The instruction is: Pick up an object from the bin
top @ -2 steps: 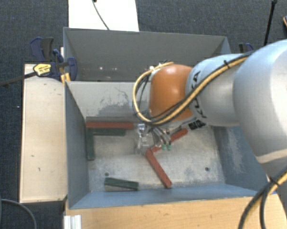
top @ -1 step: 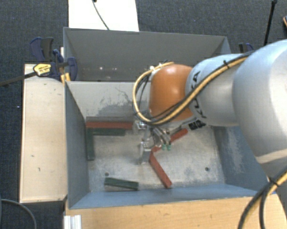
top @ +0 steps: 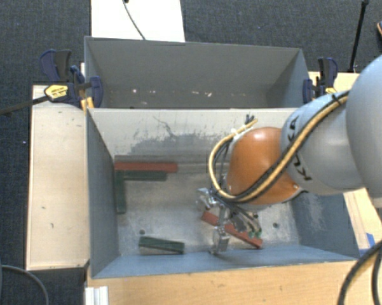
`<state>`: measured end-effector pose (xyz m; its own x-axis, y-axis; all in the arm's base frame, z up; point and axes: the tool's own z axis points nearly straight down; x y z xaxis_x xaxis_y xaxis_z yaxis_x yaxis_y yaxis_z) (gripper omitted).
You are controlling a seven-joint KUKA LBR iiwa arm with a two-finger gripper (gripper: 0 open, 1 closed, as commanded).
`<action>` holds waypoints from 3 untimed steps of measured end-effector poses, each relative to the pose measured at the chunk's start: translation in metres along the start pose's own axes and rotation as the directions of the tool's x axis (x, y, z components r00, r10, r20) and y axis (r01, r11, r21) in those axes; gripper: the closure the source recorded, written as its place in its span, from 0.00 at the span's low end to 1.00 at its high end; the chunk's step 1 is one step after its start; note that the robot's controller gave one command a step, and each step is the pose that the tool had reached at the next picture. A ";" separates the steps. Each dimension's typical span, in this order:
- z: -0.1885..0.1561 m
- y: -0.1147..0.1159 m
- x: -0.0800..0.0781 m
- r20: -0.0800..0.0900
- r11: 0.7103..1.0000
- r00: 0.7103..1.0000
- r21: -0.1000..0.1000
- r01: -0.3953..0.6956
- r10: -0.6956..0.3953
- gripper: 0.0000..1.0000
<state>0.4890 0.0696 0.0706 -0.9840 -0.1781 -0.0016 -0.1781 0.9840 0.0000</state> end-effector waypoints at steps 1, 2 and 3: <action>-0.001 -0.058 -0.024 0.003 0.999 0.999 0.003 0.054 -0.054 0.00; -0.001 -0.053 -0.023 0.001 0.999 0.999 -0.001 0.054 -0.054 1.00; -0.139 -0.073 -0.009 0.007 0.986 0.986 0.003 0.165 -0.165 1.00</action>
Offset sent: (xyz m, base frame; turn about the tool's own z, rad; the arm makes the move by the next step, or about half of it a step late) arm 0.0317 -0.0484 0.0008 -0.0597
